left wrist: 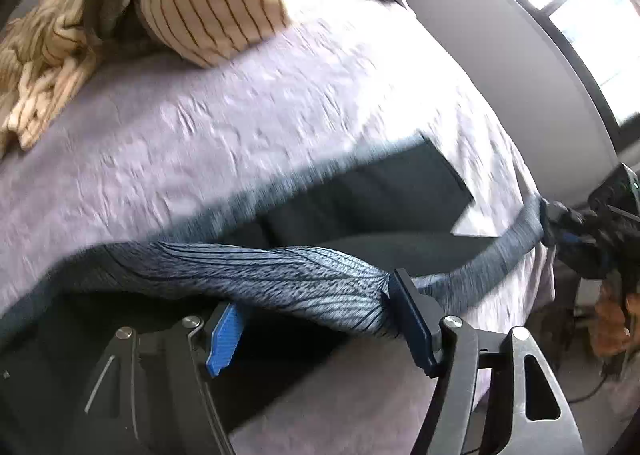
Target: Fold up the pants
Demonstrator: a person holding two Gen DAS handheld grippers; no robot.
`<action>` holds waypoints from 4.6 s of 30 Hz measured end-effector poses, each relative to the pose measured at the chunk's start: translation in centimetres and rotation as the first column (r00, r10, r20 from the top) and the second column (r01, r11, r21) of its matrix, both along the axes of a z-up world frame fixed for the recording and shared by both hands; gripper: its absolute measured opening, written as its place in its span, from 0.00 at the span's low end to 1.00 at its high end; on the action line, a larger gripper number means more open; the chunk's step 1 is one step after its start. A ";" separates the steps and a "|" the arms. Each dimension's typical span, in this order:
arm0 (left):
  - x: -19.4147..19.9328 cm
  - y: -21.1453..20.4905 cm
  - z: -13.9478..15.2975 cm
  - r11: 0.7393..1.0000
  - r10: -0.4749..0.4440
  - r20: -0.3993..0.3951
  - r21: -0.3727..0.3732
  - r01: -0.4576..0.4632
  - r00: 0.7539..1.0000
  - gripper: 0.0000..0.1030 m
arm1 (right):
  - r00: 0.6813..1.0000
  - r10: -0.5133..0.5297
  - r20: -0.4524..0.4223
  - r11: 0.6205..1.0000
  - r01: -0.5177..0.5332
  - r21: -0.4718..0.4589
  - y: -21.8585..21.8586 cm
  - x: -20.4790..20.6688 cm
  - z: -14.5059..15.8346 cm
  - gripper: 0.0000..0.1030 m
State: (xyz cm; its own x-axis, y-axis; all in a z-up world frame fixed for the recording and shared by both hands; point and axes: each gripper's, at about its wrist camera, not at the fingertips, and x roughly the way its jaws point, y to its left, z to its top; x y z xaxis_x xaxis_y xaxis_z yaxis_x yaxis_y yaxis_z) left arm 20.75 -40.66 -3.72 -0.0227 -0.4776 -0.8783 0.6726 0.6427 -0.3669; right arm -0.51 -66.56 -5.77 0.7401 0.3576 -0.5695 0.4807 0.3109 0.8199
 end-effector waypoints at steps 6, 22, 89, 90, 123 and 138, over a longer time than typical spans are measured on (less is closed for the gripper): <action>2.4 0.1 0.1 0.997 0.073 0.034 0.035 -0.074 0.997 0.68 | 0.996 0.037 -0.077 0.999 -0.038 -0.017 -4.8 6.8 -2.3 0.14; 0.8 7.1 -4.5 0.960 0.210 0.038 0.180 -0.214 0.977 0.83 | 0.993 0.094 -0.072 0.992 -0.100 -0.081 -3.8 7.7 -2.9 0.69; 1.0 21.3 -6.4 0.851 0.374 0.116 0.353 -0.390 0.920 0.83 | 0.973 -0.054 -0.226 0.998 0.046 -0.042 -3.5 -0.2 -8.8 0.28; 1.2 20.9 -5.6 0.859 0.372 0.126 0.328 -0.392 0.920 0.83 | 0.983 -0.034 -0.179 0.996 0.019 -0.089 -3.3 0.0 -6.9 0.28; 4.3 33.7 -5.6 0.744 0.459 0.307 0.381 -0.550 0.834 0.83 | 0.881 0.471 -0.043 0.871 -0.457 0.183 22.8 10.8 -8.9 0.48; 3.9 40.2 -9.8 0.823 0.415 0.234 0.316 -0.472 0.879 0.85 | 0.850 0.524 -0.055 0.811 -0.479 0.336 35.7 13.3 -14.0 0.50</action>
State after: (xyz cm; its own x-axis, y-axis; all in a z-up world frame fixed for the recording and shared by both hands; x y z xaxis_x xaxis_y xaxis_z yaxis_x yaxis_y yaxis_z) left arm 24.66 -0.44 -13.53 0.2594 -0.0616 -0.9638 0.3107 0.9502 0.0229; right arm 12.75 -30.88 -19.78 0.3319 0.8256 -0.4564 0.4404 0.2922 0.8489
